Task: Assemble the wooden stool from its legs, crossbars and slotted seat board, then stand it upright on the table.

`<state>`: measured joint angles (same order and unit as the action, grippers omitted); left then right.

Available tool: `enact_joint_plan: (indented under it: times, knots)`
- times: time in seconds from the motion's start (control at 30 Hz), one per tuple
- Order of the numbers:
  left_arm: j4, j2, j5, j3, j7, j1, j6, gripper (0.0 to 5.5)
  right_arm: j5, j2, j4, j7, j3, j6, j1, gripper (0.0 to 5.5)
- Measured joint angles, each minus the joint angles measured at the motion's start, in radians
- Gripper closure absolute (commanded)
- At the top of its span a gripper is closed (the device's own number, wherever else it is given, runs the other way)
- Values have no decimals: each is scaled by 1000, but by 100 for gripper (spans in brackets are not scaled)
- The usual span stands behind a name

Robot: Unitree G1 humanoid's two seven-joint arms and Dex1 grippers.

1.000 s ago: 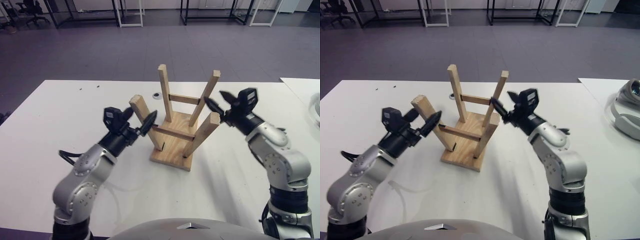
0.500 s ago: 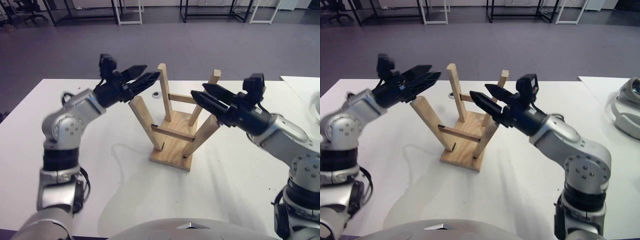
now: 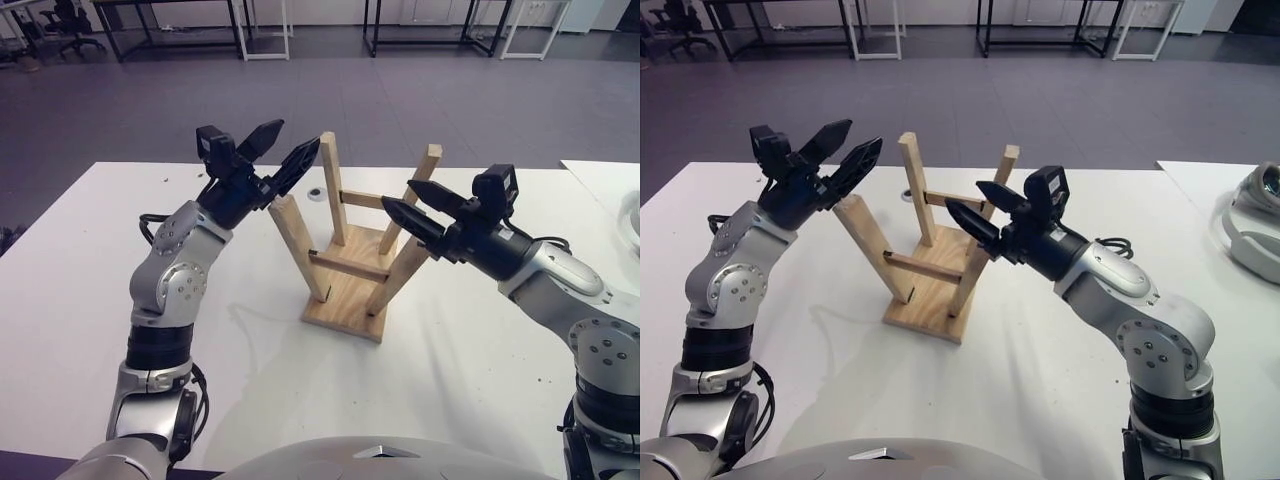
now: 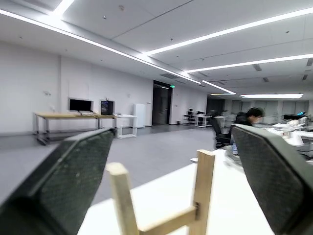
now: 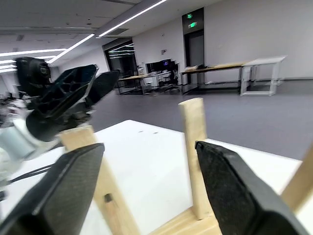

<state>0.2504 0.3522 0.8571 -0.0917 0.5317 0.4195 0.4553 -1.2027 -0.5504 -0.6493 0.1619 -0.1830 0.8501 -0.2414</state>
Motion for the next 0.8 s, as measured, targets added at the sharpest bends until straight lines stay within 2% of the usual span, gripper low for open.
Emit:
enact_joint_plan:
  times: [0.13, 0.23, 0.3, 0.4, 0.5, 0.6, 0.7, 0.8]
  knots:
    - [23, 33, 142, -59, -22, 163, 126, 110, -199, -31, 88, -32, -120, -50, -213, 203]
    - [29, 73, 203, -117, -32, 268, 154, 110, -325, -63, 87, -45, -146, -59, -240, 203]
    - [37, 87, 178, -90, -1, 229, 169, 110, -304, -70, 69, -45, -118, -59, -210, 203]
    - [28, 101, 31, 17, 84, 31, 111, 110, -123, -72, 78, -10, -20, -66, -24, 203]
    - [-38, 98, -43, 56, 100, -21, 48, 110, -15, -98, 58, 46, 29, -85, 52, 203]
    - [-30, 82, -27, 47, 98, -15, 58, 110, -58, -80, 54, 55, 22, -90, 44, 203]
    - [-30, 68, 35, 5, 56, 10, 130, 110, -200, -53, 72, 5, -32, -105, 7, 203]
    - [18, 74, 165, -96, -10, 72, 202, 110, -399, -35, 151, -32, -151, -177, -85, 203]
